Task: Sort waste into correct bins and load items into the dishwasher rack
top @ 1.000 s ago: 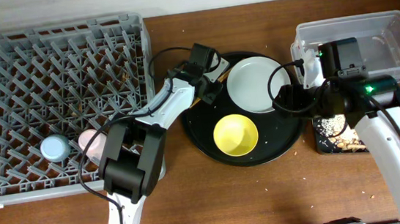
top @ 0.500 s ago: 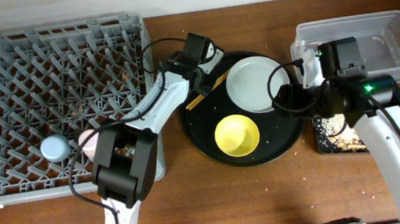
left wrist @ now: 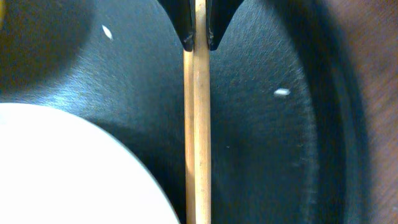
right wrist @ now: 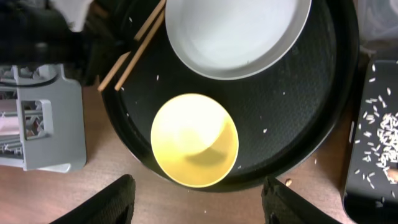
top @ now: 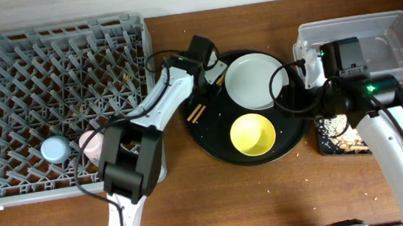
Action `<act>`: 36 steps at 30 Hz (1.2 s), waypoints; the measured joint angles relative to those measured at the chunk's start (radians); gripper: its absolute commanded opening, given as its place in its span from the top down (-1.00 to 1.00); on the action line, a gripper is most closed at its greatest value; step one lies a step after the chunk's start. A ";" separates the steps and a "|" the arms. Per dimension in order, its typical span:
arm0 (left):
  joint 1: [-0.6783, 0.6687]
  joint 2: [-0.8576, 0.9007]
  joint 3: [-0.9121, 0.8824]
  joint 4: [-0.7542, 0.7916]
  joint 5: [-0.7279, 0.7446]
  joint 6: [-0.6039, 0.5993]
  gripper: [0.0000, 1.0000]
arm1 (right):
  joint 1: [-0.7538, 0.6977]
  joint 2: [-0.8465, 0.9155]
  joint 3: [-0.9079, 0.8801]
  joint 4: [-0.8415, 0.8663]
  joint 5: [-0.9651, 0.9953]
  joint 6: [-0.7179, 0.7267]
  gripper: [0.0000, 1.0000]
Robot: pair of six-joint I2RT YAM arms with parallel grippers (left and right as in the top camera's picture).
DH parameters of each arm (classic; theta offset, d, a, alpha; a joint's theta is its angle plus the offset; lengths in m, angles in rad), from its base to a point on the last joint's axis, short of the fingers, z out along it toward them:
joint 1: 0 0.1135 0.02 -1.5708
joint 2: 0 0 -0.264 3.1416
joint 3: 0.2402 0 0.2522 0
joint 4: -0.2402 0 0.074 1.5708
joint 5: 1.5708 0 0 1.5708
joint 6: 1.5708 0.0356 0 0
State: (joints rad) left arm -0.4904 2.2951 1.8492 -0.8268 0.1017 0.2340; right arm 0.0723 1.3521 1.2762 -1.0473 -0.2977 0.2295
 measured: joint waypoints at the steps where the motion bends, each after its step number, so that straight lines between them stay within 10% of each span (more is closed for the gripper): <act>1: 0.002 -0.035 0.029 -0.079 0.000 -0.025 1.00 | 0.000 0.000 0.000 0.000 0.000 0.000 -0.33; 6: 0.184 -0.371 0.101 -0.389 -0.108 -0.329 0.90 | 0.000 0.000 0.000 0.000 0.000 0.000 -0.33; 13: 0.302 -0.234 -0.048 -0.280 -0.132 -0.497 0.59 | 0.000 0.001 0.000 0.000 0.000 -0.001 -0.32; 15: 0.302 -0.234 -0.040 -0.297 -0.107 -0.500 0.18 | 0.000 0.001 0.000 0.000 0.000 0.000 -0.33; 26: -0.067 -0.082 0.030 -0.094 0.021 -0.188 0.29 | 0.000 0.003 0.000 0.003 0.000 0.000 -0.33; 36: -0.069 0.035 0.053 -0.176 -0.050 -0.170 0.37 | 0.000 0.005 0.000 0.004 0.000 0.000 -0.34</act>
State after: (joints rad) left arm -0.5598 2.3299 1.9022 -1.0031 0.0517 0.0643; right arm 0.0723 1.3567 1.2762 -1.0431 -0.2981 0.2291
